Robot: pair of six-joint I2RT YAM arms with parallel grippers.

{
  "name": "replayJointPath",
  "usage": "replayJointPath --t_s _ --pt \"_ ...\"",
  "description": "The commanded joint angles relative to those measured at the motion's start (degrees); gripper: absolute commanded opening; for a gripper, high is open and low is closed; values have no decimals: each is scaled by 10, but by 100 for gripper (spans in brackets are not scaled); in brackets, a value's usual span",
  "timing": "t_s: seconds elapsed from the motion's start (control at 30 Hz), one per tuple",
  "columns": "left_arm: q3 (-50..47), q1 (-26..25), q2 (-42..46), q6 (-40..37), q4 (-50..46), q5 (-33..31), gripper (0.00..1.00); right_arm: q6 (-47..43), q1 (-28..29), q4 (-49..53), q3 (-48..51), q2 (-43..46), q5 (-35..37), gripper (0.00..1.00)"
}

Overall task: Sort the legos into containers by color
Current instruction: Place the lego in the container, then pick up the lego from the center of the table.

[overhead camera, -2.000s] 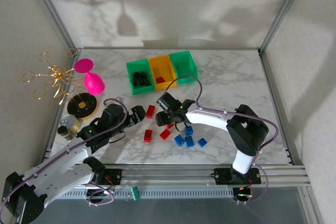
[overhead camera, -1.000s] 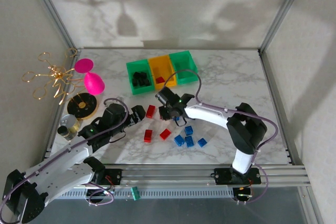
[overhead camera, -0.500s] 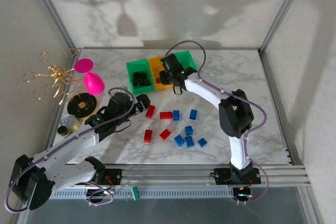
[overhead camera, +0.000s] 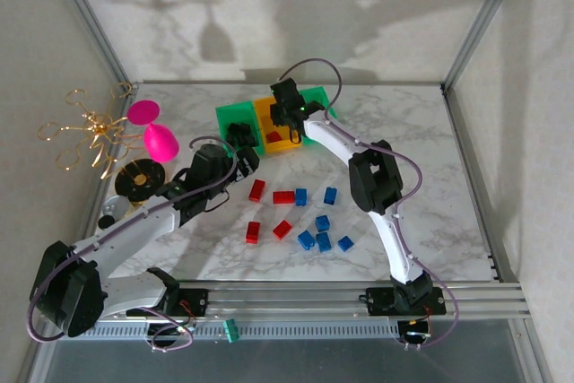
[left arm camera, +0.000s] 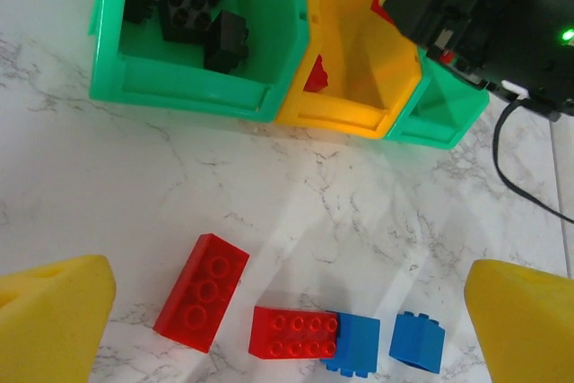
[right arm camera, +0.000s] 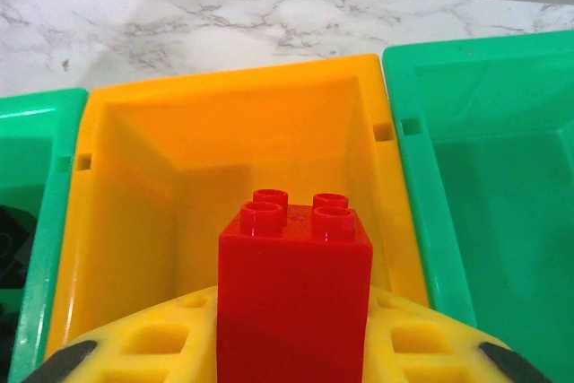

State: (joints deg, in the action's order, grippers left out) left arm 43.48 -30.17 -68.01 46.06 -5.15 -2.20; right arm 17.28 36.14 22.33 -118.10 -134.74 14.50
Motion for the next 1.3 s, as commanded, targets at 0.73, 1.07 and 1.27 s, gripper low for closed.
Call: replayJointPath --t_s 0.73,1.07,1.27 --pt "16 -19 43 -8 -28 29 100 0 14 -21 263 254 -55 62" --pt "-35 -40 112 19 -63 40 100 -2 69 -23 460 368 -85 70" --pt "-70 -54 142 38 -74 33 99 -21 114 -19 513 374 -93 73"
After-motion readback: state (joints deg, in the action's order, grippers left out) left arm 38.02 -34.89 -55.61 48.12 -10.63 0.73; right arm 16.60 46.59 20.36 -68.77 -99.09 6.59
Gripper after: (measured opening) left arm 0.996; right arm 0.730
